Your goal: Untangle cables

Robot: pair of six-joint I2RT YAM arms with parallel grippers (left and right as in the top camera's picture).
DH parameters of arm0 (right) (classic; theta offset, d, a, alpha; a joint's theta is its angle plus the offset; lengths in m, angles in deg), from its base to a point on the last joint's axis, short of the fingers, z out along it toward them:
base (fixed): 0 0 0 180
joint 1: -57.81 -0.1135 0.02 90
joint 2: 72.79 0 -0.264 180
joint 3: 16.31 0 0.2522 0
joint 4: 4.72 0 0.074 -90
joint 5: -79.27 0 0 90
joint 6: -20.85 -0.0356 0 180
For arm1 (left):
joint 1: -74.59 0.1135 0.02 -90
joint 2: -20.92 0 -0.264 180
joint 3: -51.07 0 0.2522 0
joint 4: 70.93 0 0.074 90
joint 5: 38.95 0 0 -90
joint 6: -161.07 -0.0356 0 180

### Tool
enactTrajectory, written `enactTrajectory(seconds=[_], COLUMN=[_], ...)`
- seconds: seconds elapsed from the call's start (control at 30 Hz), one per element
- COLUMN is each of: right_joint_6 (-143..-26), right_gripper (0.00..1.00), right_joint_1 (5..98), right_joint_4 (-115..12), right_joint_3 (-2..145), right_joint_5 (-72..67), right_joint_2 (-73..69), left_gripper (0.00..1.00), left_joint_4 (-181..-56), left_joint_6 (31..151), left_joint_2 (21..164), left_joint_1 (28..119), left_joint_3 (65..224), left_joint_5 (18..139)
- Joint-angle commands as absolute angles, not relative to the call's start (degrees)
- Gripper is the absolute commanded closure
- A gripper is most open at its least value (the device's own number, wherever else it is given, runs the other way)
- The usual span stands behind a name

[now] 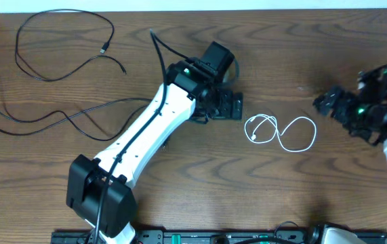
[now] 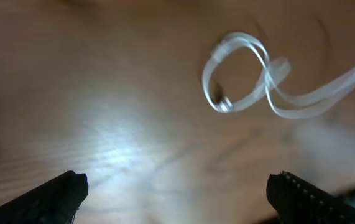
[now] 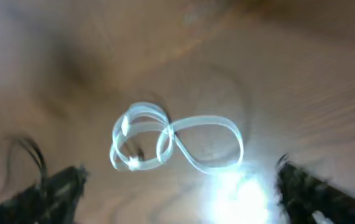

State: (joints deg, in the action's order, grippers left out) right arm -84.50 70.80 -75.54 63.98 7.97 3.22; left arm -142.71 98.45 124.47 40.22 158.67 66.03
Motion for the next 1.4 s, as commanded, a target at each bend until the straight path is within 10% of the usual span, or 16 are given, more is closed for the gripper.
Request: enactTrajectory(seconds=[0.0, 0.53, 1.37], right_joint_6=[-75.91, -98.73, -115.06], right_gripper=[0.01, 0.04, 0.12], right_joint_1=[68.64, 68.20, 68.20], right_joint_4=[-74.25, -45.59, -44.32], right_joint_3=[58.16, 43.54, 43.41], right_joint_5=[9.02, 22.70, 2.13], right_joint_2=[4.86, 5.97, 7.07], left_gripper=[0.02, 0.02, 0.02], left_joint_4=[-143.41, -151.28, -150.86], left_joint_6=[102.47, 101.58, 99.63], left_joint_2=[125.01, 125.01, 125.01], left_joint_1=[43.01, 48.70, 48.70], left_joint_3=[159.02, 159.02, 159.02], left_joint_5=[60.83, 57.37, 57.40])
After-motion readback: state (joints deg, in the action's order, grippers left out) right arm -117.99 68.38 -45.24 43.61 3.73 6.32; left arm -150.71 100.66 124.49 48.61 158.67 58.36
